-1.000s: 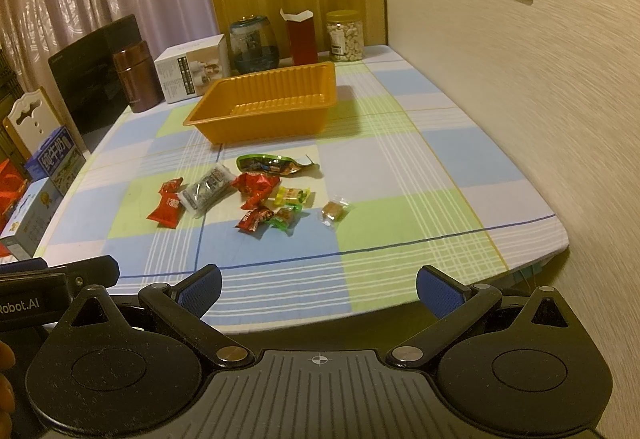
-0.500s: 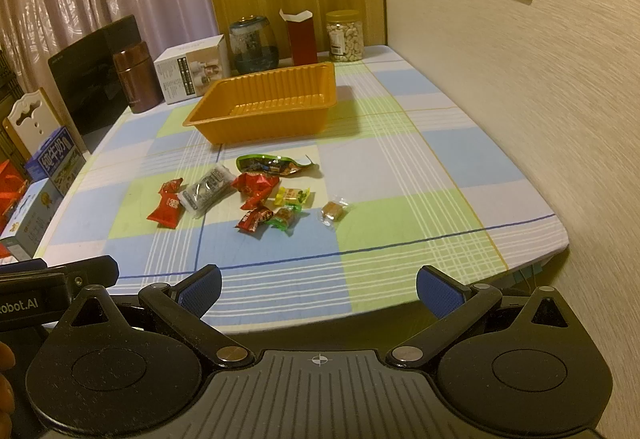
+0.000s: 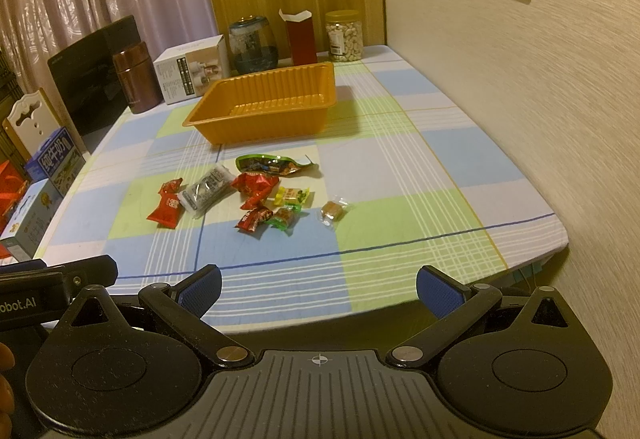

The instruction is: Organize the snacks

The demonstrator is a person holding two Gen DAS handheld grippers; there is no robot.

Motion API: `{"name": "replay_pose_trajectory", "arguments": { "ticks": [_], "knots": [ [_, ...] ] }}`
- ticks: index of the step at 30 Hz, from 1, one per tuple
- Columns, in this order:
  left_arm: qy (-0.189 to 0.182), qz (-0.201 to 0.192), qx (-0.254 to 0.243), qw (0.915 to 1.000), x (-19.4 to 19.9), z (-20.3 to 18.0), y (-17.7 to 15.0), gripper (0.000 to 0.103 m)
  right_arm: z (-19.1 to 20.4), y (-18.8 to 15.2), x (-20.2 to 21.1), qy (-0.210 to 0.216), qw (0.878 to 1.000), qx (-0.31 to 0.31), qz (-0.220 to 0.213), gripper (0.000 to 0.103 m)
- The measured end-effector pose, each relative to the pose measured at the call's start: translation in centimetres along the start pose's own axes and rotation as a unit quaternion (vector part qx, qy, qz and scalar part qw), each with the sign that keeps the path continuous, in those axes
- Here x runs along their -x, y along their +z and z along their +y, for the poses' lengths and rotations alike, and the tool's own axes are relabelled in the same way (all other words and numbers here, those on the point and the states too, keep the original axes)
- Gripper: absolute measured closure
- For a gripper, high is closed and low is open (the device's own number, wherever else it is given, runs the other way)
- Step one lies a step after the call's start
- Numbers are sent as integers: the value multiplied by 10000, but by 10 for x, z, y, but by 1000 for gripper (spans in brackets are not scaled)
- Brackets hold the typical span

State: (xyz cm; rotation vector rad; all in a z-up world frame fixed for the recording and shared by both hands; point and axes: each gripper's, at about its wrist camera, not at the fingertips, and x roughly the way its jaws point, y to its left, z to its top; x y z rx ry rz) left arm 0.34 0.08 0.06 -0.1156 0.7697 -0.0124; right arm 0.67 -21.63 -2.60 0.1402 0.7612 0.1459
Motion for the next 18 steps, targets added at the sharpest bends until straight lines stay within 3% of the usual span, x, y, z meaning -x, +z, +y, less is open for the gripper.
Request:
{"name": "replay_pose_trajectory", "arguments": {
  "ticks": [18],
  "knots": [
    [-11,0,10,10000,0,0,1,0,0,0,1,4,10000,-3,-2,0]
  ]
}}
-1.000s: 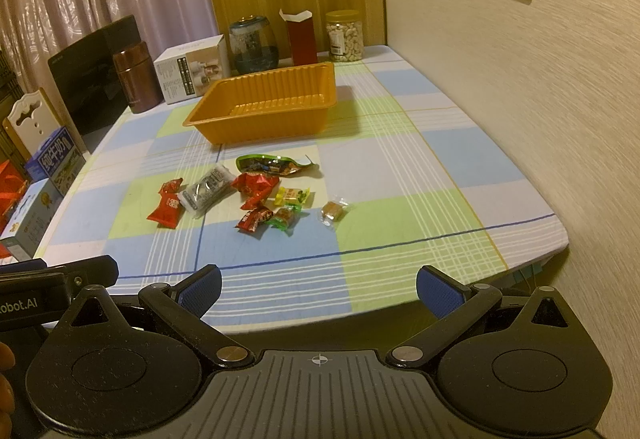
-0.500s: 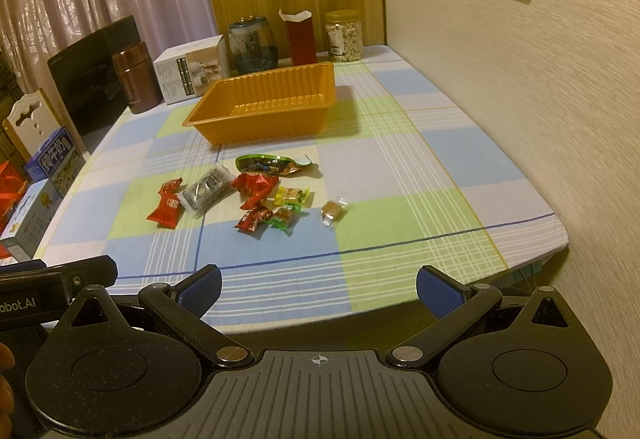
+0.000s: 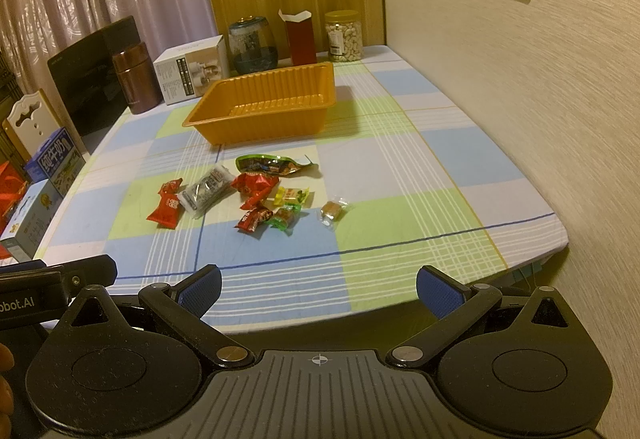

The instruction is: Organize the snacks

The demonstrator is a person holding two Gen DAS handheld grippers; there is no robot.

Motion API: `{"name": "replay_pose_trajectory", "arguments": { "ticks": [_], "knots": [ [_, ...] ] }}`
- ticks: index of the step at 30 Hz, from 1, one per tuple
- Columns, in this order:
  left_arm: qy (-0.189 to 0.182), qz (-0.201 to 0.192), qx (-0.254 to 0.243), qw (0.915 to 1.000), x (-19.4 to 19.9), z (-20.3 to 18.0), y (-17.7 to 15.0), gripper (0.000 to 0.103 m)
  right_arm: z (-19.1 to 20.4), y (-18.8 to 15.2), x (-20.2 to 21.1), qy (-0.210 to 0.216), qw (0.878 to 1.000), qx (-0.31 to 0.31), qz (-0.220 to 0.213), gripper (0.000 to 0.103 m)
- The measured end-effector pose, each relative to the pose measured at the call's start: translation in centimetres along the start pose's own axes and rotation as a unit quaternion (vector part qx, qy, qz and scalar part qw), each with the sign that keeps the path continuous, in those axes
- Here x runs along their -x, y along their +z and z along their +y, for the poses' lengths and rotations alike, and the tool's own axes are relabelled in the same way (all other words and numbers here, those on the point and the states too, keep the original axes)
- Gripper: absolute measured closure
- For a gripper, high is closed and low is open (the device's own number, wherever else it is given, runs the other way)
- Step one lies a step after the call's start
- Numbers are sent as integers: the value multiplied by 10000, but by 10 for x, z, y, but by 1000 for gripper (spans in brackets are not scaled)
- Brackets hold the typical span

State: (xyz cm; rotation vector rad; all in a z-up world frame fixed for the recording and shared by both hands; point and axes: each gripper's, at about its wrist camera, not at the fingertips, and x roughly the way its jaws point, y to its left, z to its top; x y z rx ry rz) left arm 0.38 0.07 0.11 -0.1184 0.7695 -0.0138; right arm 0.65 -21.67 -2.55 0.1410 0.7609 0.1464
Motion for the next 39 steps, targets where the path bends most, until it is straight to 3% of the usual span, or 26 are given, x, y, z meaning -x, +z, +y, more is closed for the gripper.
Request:
{"name": "replay_pose_trajectory", "arguments": {
  "ticks": [17,29,39],
  "knots": [
    [-90,-20,63,9999,-1,-6,5,0,3,0,-1,-30,10000,-30,-85,0],
    [-134,178,192,9996,-32,17,6,0,-2,4,-26,30,9998,-85,-165,0],
    [-49,-2,126,9999,-53,38,17,1,3,15,-45,81,9995,-16,-318,1]
  ]
}}
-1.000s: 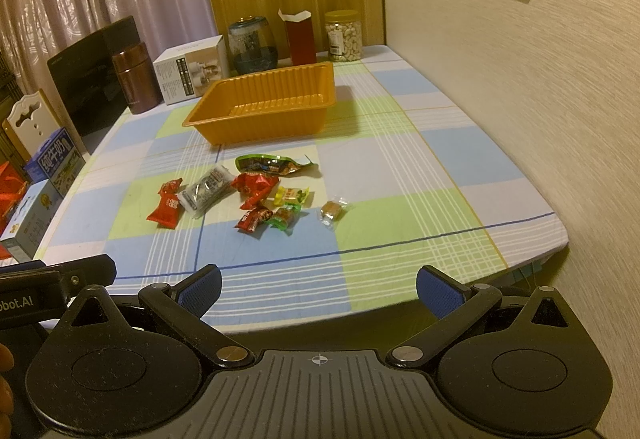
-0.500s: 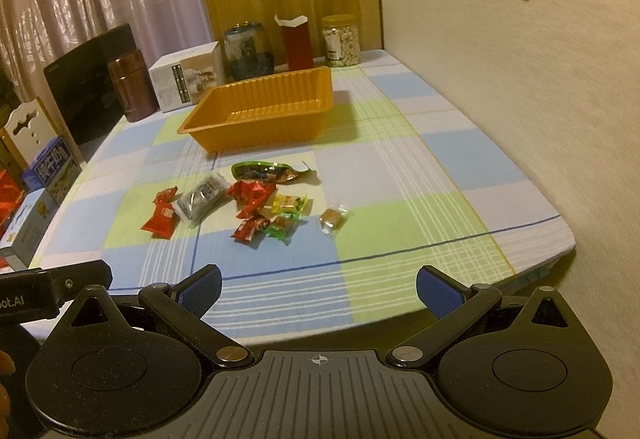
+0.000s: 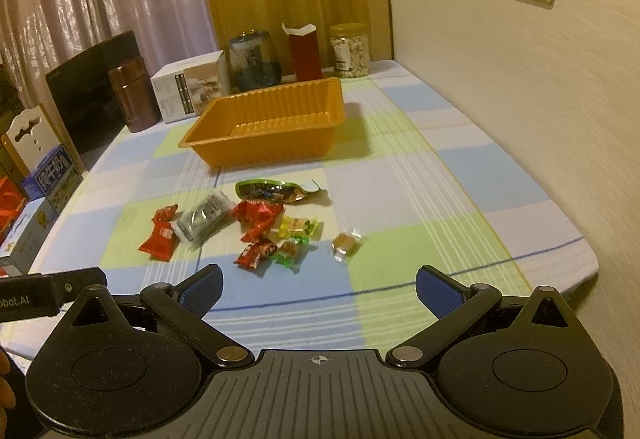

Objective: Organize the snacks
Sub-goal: 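Grasp the red candy packet with the left gripper while the right gripper grasps the small clear candy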

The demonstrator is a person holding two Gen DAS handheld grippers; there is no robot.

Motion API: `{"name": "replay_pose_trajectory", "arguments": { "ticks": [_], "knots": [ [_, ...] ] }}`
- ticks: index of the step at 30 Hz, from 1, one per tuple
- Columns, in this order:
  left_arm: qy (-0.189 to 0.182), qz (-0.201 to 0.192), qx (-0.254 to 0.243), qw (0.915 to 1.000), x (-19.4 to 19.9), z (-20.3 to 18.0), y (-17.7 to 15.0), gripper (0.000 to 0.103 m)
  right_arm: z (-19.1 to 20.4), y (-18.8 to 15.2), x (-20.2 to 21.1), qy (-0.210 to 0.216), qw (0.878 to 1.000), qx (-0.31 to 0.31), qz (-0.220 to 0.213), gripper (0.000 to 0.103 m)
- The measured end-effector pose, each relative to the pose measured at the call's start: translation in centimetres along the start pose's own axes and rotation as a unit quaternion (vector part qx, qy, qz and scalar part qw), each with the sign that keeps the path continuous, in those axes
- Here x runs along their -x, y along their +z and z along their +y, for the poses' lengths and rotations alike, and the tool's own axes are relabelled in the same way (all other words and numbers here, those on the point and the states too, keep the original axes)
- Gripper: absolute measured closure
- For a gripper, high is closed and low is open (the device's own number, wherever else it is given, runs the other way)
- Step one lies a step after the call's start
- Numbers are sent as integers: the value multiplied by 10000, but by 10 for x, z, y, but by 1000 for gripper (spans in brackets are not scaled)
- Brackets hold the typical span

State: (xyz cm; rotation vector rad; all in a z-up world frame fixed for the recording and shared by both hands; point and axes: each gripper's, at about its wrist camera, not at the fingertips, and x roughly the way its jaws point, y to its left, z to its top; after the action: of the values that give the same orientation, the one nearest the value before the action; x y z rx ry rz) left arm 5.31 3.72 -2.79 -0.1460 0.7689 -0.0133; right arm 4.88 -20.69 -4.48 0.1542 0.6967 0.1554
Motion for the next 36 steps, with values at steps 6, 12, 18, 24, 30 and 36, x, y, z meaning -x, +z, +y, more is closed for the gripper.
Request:
{"name": "replay_pose_trajectory", "arguments": {
  "ticks": [6,12,18,24,30,36],
  "knots": [
    [23,-5,-254,9997,-31,8,7,5,0,3,-26,-40,10000,54,17,1],
    [69,25,-512,9987,-66,18,15,9,-2,7,-61,-114,9999,98,68,1],
    [123,48,-802,9967,-103,26,25,15,-7,12,-98,-234,9996,43,154,17],
    [176,54,-969,9951,-130,28,31,23,-16,15,-133,-392,9988,-89,292,39],
    [213,126,-987,9948,-145,29,32,29,-22,12,-151,-457,9978,-184,443,55],
    [279,170,-1036,9941,-153,30,31,36,-23,8,-153,-502,9975,-126,481,66]
  ]
}}
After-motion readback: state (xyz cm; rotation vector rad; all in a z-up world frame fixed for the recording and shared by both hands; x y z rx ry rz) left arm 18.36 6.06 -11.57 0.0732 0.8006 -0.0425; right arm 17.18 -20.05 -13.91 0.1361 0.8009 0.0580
